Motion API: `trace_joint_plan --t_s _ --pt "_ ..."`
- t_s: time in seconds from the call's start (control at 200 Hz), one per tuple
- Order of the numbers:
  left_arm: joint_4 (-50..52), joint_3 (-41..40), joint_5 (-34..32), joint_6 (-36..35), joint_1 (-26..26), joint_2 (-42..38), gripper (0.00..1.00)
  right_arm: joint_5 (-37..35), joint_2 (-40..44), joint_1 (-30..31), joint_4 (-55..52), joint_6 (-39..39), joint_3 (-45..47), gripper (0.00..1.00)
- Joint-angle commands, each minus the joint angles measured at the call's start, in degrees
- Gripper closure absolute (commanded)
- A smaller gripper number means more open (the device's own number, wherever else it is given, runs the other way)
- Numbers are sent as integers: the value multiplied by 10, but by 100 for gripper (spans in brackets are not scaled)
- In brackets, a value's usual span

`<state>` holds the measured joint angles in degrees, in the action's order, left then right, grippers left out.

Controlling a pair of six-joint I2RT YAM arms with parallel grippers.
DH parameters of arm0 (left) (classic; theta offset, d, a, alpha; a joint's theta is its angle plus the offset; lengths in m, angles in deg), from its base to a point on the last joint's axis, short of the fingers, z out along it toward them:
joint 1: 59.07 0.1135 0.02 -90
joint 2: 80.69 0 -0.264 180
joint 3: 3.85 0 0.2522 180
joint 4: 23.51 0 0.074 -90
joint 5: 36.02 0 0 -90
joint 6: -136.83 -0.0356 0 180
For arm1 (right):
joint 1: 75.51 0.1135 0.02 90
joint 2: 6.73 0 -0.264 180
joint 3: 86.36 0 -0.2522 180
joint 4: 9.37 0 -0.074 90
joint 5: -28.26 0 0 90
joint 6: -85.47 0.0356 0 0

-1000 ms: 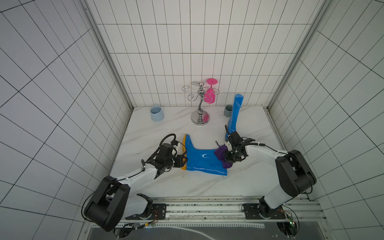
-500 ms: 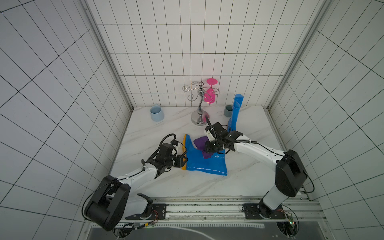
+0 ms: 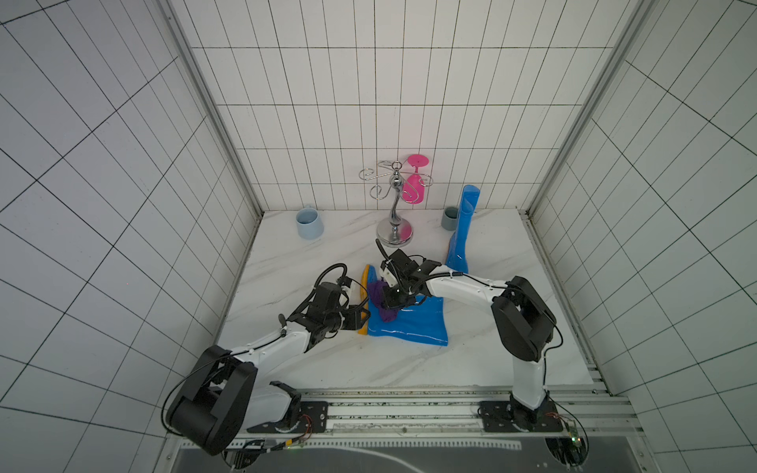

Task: Wipe the rubber boots with a cloth
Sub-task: Wipe the dirt off the rubber boot.

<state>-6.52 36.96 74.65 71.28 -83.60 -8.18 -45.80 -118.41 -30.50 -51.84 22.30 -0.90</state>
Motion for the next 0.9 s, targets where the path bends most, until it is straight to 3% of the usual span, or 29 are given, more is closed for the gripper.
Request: trace_joint_plan --t_s 0.0,0.34,0.515,0.685,0.895 --pt "1 3 -16 -6 5 7 57 -34 29 -24 -22 -14 47 100" --pt "2 6 -13 -5 8 13 57 -71 142 -120 -6 -42 270 100" --pt "1 5 -12 -6 9 13 58 -86 201 -184 -8 -58 333 100" --pt "1 6 -8 -6 9 16 58 -68 207 -185 -13 -55 300 100" --pt "1 6 -7 -5 10 16 58 -54 179 -87 -28 -27 185 100"
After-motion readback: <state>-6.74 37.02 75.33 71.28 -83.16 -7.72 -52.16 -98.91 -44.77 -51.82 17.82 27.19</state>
